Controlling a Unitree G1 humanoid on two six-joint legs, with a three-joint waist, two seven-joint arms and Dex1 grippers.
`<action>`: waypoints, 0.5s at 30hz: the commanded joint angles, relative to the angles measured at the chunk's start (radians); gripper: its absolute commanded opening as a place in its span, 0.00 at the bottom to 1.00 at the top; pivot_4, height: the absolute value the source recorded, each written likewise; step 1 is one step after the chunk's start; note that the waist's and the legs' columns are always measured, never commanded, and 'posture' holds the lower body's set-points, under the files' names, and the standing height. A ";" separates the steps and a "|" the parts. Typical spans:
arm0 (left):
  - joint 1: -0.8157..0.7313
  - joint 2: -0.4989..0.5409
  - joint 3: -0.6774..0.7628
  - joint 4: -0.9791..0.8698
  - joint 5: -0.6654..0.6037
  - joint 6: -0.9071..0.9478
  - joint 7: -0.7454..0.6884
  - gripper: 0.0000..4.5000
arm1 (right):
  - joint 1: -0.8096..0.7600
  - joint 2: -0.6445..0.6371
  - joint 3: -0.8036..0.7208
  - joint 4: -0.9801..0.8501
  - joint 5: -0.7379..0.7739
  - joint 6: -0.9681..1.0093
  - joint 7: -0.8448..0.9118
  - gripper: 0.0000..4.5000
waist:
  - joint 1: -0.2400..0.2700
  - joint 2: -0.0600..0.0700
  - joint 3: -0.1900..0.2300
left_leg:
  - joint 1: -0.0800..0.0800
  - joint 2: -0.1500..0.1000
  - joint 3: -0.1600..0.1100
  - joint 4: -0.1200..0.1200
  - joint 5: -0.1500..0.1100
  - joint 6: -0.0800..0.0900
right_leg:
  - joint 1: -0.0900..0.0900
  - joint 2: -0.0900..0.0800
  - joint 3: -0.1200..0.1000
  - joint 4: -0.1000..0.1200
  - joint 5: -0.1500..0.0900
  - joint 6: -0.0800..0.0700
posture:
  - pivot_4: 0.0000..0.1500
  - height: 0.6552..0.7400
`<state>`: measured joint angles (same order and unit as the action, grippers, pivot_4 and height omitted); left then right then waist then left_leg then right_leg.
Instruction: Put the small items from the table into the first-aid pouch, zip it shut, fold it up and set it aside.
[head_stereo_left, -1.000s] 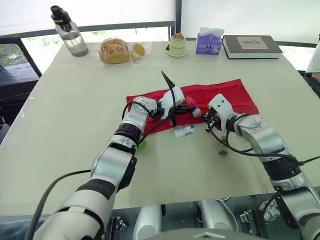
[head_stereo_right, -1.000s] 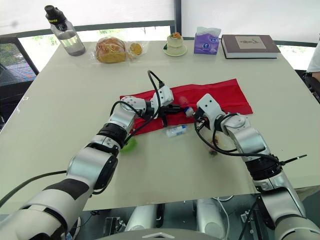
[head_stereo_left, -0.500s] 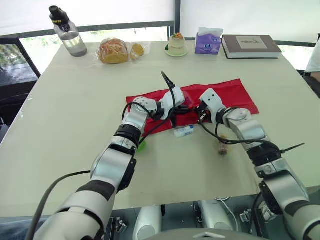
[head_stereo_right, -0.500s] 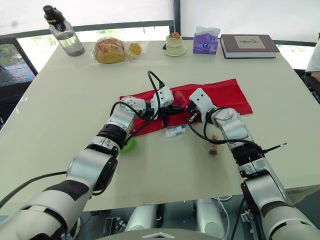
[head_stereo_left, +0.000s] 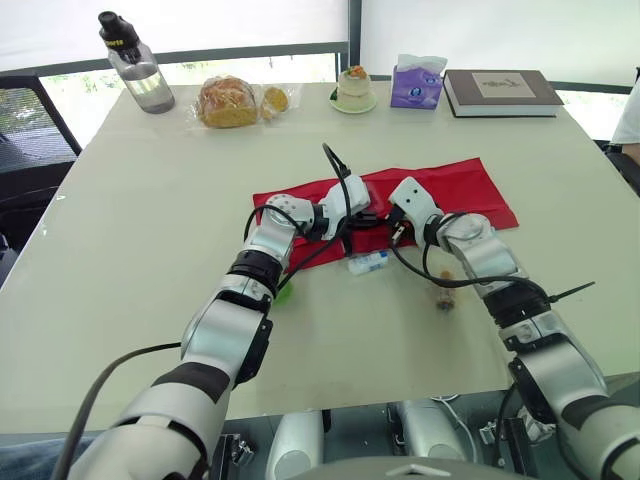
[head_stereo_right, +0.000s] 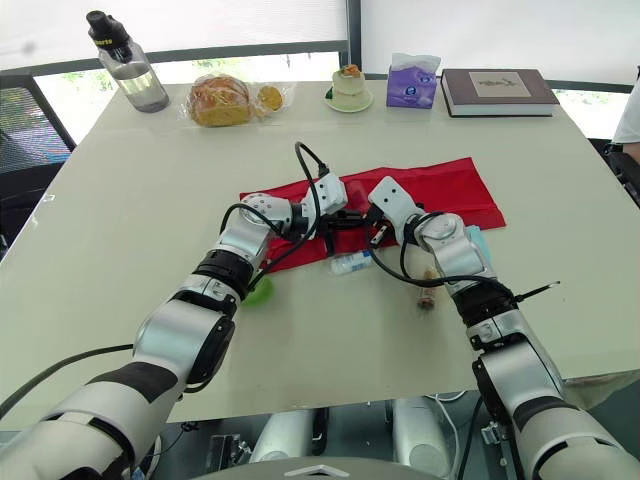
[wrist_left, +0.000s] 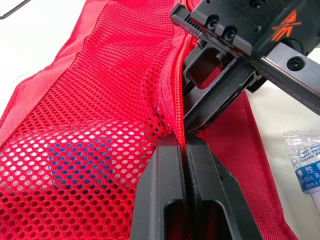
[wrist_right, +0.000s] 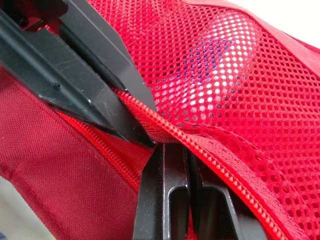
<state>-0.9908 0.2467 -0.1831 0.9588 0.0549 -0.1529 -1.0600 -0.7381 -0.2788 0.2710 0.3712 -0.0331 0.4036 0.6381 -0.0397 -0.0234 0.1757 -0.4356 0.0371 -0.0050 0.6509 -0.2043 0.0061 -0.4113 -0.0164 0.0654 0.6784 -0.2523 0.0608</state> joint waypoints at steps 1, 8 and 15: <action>-0.021 -0.007 0.002 -0.015 0.006 -0.035 0.033 0.00 | 0.044 -0.012 -0.019 -0.137 0.019 0.036 0.015 0.02 | 0.001 0.000 0.000 | 0.000 0.000 0.000 0.000 0.000 0.000 | 0.000 0.000 0.000 0.000 0.000 0.000 | 1.00 1.00; -0.005 0.011 -0.018 -0.050 0.053 -0.095 0.120 0.00 | 0.165 -0.066 -0.141 -0.439 0.132 0.240 0.019 0.02 | 0.003 0.000 0.000 | 0.000 0.000 0.000 0.000 0.000 0.000 | 0.000 0.000 0.000 0.000 0.000 0.000 | 1.00 1.00; 0.035 0.030 -0.016 -0.123 0.058 -0.075 0.154 0.00 | 0.330 -0.130 -0.358 -0.738 0.338 0.268 0.067 0.02 | 0.005 0.000 0.000 | -0.001 0.000 0.000 -0.001 0.000 0.000 | 0.000 0.000 0.000 -0.001 0.000 0.000 | 1.00 1.00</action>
<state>-0.9494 0.2686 -0.2055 0.8843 0.1150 -0.2251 -0.9168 -0.4185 -0.3867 -0.0210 -0.2906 0.2582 0.6976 0.6933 -0.0350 -0.0234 0.1757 -0.4362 0.0369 -0.0052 0.6501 -0.2044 0.0061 -0.4113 -0.0169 0.0650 0.6775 -0.2524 0.0608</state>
